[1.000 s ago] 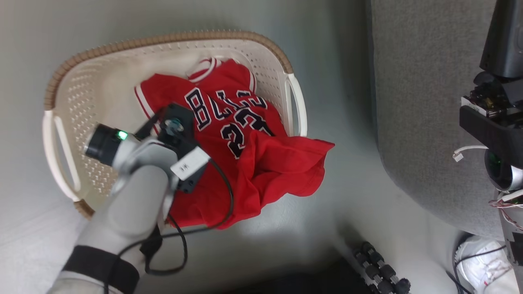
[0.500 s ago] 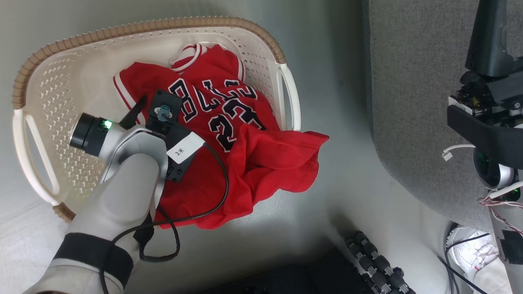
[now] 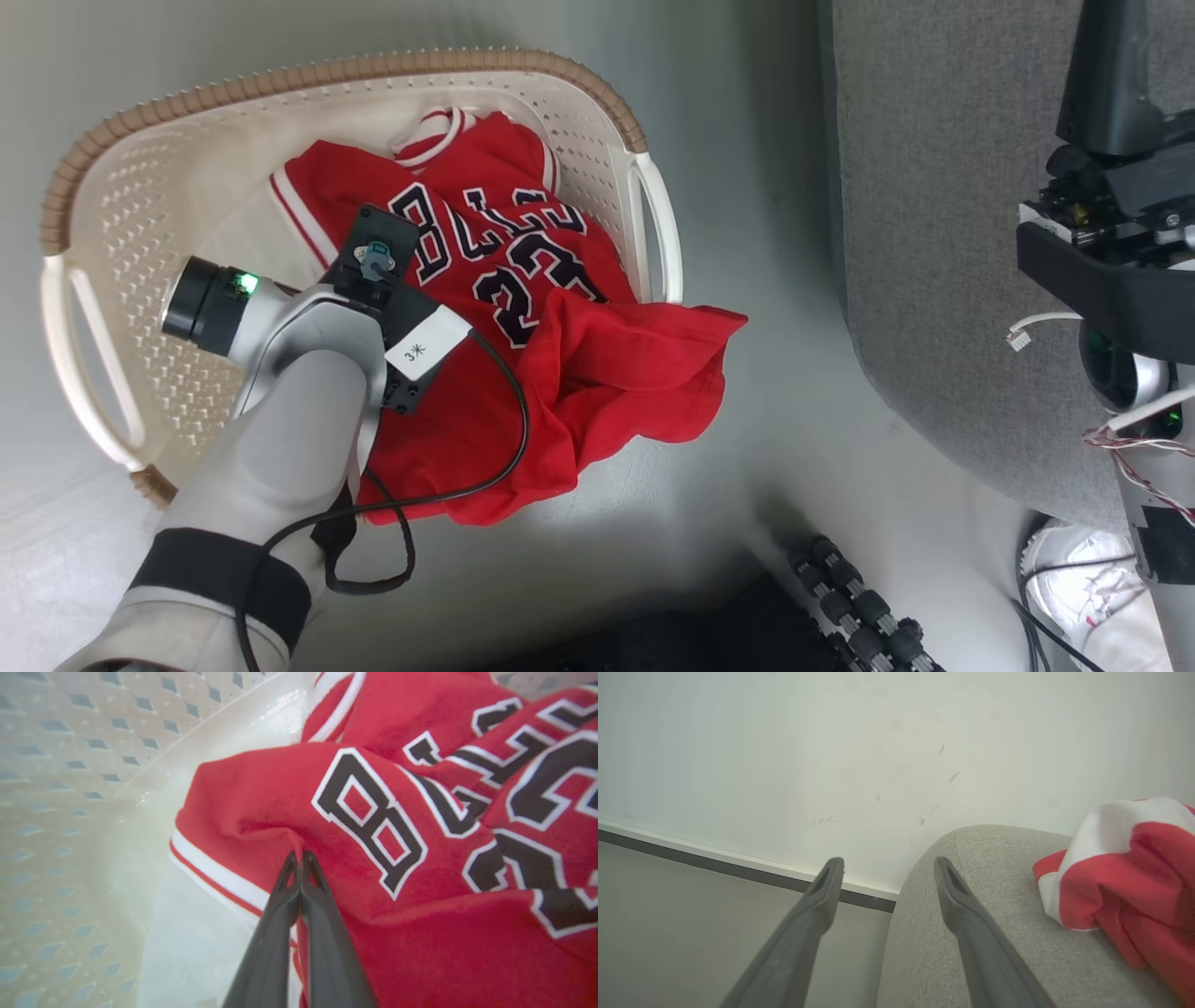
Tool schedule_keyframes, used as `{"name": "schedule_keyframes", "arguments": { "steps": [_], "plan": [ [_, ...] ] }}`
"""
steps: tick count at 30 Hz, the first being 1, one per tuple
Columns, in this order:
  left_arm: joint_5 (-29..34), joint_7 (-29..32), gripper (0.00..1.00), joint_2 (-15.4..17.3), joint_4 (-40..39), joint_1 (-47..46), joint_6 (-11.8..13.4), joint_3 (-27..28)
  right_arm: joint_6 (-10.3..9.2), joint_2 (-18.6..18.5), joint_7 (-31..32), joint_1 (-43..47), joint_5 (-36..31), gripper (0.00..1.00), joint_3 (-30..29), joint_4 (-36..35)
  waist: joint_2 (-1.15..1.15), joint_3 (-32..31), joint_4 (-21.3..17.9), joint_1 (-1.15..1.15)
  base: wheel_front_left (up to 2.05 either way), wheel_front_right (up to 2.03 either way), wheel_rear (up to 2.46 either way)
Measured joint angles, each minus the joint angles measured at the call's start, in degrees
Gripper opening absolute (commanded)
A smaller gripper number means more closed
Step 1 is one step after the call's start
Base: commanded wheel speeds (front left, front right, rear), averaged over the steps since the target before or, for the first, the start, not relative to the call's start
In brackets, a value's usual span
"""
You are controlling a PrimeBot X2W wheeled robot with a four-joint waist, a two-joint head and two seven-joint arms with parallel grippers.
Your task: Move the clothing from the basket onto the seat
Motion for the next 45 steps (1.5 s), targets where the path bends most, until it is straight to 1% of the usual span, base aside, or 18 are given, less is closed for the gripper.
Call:
{"name": "schedule_keyframes", "arguments": {
  "steps": [3,5,10,12,18,19,25,28,31,33,38,45],
  "plan": [
    [-0.68,-1.19,0.0,-0.45,0.03,0.09,0.0,0.4,0.52,0.05,0.0,-0.06,-0.57,1.0,0.33,1.18,0.0,-0.95,0.41,0.0,0.0,0.0,0.0],
    [-2.14,-2.55,0.0,-0.68,-0.13,0.19,0.0,0.65,0.59,0.16,0.0,-0.07,-0.85,1.0,0.69,2.16,0.0,-1.75,0.76,0.0,0.0,0.0,0.0],
    [-2.83,-6.5,0.0,-0.99,-0.98,1.42,-0.2,0.22,1.31,0.57,0.0,-0.06,-0.85,1.0,1.22,4.81,0.0,-4.35,1.83,0.0,0.0,0.0,0.0],
    [-3.1,-8.28,0.0,-1.07,-1.47,2.57,-1.32,-0.03,1.56,0.57,0.0,-0.01,-0.85,1.0,1.51,5.95,0.0,-5.61,2.31,0.0,0.0,0.0,0.0],
    [-3.56,-13.17,0.0,-1.19,-3.49,4.8,-3.6,-1.43,2.53,0.47,0.0,1.29,-0.85,1.0,2.03,9.66,0.0,-9.79,3.99,0.0,0.0,0.0,0.0],
    [-3.88,-14.43,0.0,-1.24,-4.36,5.3,-4.5,-1.67,2.64,0.47,-0.01,1.91,-0.85,1.0,2.14,10.79,0.0,-11.24,4.62,0.0,0.0,0.0,0.0],
    [-7.22,-15.59,0.0,-1.29,-9.77,7.59,-6.62,-3.72,3.55,0.56,0.0,3.42,-0.8,1.0,2.44,14.68,0.0,-15.82,6.56,0.0,0.0,0.0,0.0],
    [-8.25,-15.73,0.0,-1.29,-12.33,8.53,-7.21,-4.78,4.03,0.57,0.0,4.53,-0.73,1.0,2.44,16.61,0.0,-18.17,7.51,-0.01,0.0,0.0,0.0],
    [-8.64,-15.86,0.0,-1.37,-14.06,8.69,-7.36,-5.26,4.12,0.57,0.0,5.53,-0.56,1.0,2.42,18.25,0.0,-20.54,8.46,0.0,0.0,0.0,0.0],
    [-8.71,-15.88,0.0,-1.37,-15.3,8.77,-7.75,-5.27,4.53,0.57,0.0,6.11,-0.2,1.0,2.35,19.18,0.0,-22.11,9.09,-0.01,0.0,0.0,0.0],
    [-9.4,-16.15,0.0,-1.44,-17.88,9.65,-8.65,-4.71,4.86,0.55,0.0,7.5,0.47,1.0,2.11,21.12,0.0,-26.14,10.6,-0.01,0.0,0.0,0.0],
    [-9.57,-16.17,0.0,-1.47,-21.29,9.79,-8.77,-4.26,5.33,0.75,0.0,9.68,0.79,1.0,2.15,23.56,-0.01,-31.89,12.25,-0.01,0.0,0.0,0.0]
  ]
}}
